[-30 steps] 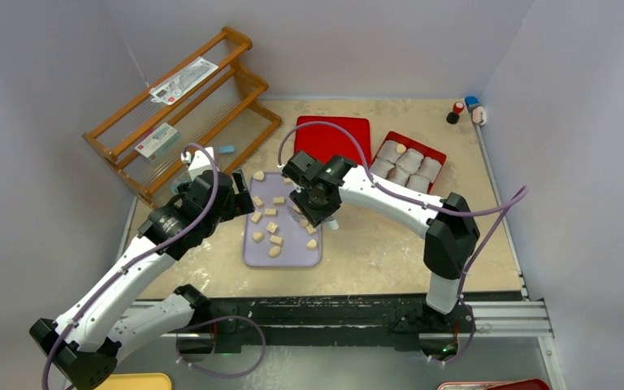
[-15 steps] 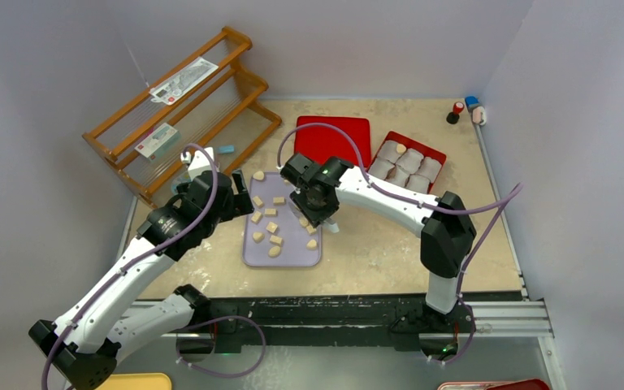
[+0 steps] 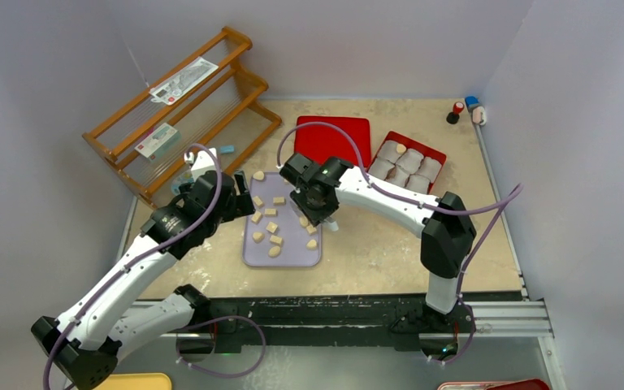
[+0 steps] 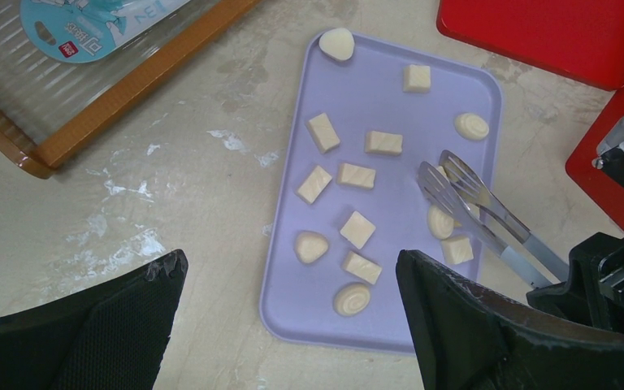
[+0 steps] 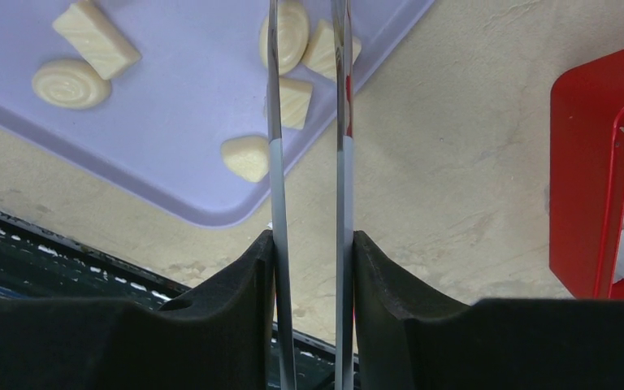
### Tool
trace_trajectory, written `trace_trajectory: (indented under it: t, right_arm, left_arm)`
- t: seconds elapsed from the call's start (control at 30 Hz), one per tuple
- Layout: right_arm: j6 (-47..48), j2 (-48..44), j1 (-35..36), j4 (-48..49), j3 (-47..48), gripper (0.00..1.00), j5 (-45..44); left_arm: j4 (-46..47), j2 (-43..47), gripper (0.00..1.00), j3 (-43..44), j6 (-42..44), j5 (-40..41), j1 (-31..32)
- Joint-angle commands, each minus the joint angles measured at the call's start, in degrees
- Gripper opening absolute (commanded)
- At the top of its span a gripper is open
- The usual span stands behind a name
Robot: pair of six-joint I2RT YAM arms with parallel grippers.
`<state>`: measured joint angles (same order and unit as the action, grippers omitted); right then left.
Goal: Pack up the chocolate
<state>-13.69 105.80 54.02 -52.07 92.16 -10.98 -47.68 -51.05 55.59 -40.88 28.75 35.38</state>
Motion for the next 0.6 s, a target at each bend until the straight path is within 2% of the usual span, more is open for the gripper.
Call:
trace_trajectory:
  t: [0.0,0.57]
  right_arm:
    - [-0.2,-3.1,0.4,-1.2,3.5,0.0,-1.4]
    - [-0.6,-5.0,0.4,-0.9,4.0,0.0,-2.1]
  left_arm:
    - [1.3,-0.3,1.0,0.1,0.9,0.5,0.0]
    - [1.8,-1.5,1.0,0.4,0.6,0.3,0.0]
